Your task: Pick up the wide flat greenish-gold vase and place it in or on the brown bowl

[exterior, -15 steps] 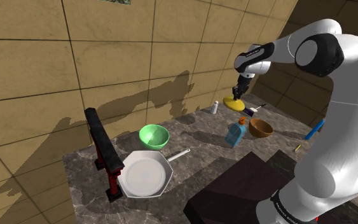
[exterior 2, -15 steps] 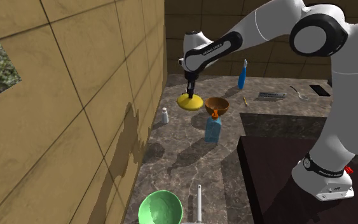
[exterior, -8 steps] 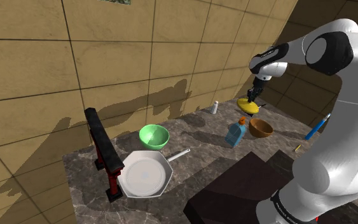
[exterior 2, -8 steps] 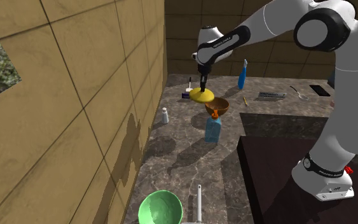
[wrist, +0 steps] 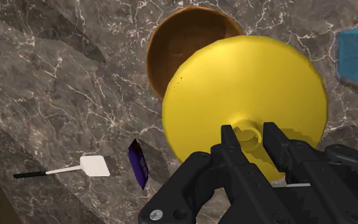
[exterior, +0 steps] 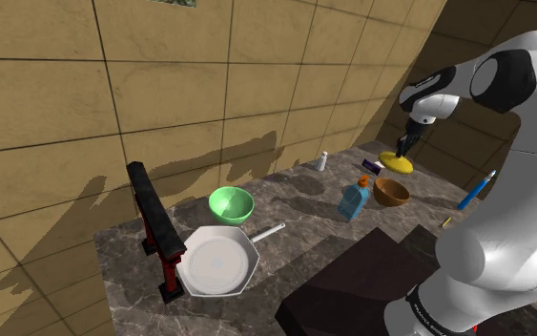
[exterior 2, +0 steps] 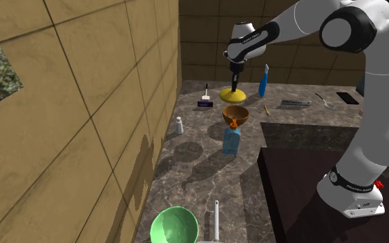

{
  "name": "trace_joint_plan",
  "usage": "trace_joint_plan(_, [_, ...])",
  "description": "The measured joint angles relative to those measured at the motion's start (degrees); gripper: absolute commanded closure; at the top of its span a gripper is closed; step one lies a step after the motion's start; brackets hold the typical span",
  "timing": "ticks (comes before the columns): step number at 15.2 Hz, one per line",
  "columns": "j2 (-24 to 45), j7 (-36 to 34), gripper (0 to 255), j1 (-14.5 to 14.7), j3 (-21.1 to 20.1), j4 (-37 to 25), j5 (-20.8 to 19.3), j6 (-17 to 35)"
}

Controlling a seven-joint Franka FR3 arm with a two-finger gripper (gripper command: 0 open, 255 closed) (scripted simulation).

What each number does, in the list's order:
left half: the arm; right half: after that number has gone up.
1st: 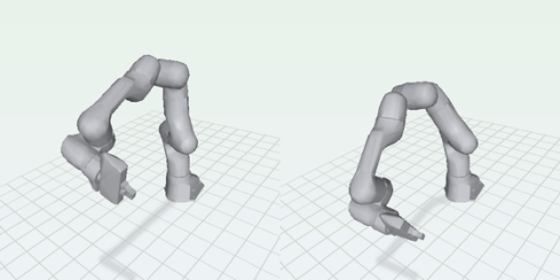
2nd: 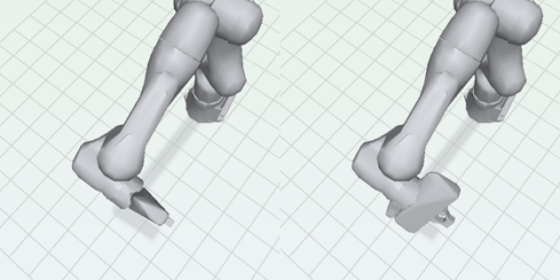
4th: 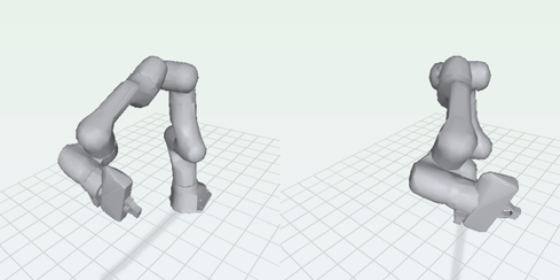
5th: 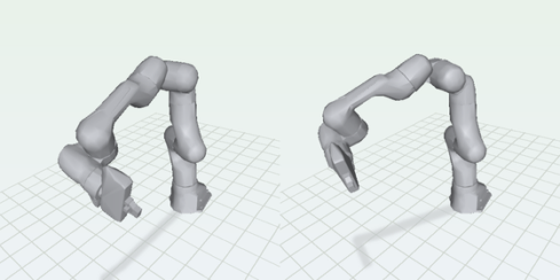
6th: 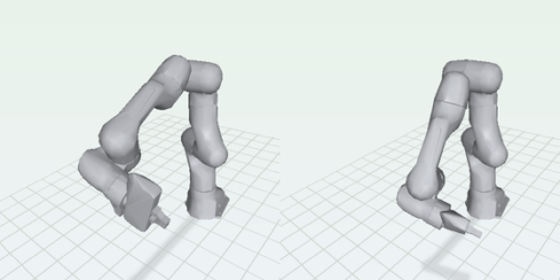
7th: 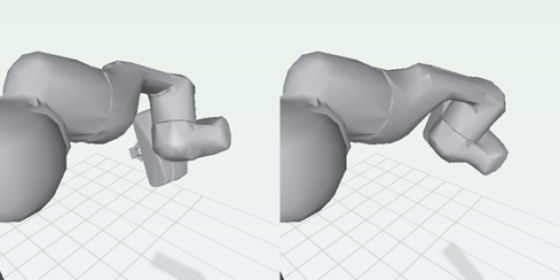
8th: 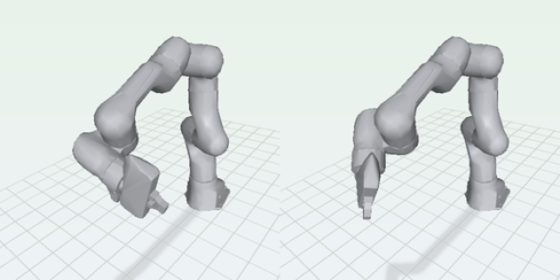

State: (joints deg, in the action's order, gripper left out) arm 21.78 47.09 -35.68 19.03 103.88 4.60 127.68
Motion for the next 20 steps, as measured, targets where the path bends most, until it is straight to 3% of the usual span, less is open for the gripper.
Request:
trace_joint_plan(5, [1.66, 5.59, 255, -4.12, 0.96, -2.06, 1.41, -0.39])
trace_joint_plan(20, [7.96, 7.27, 255, -5.47, -0.53, 0.69, 4.03, 8.41])
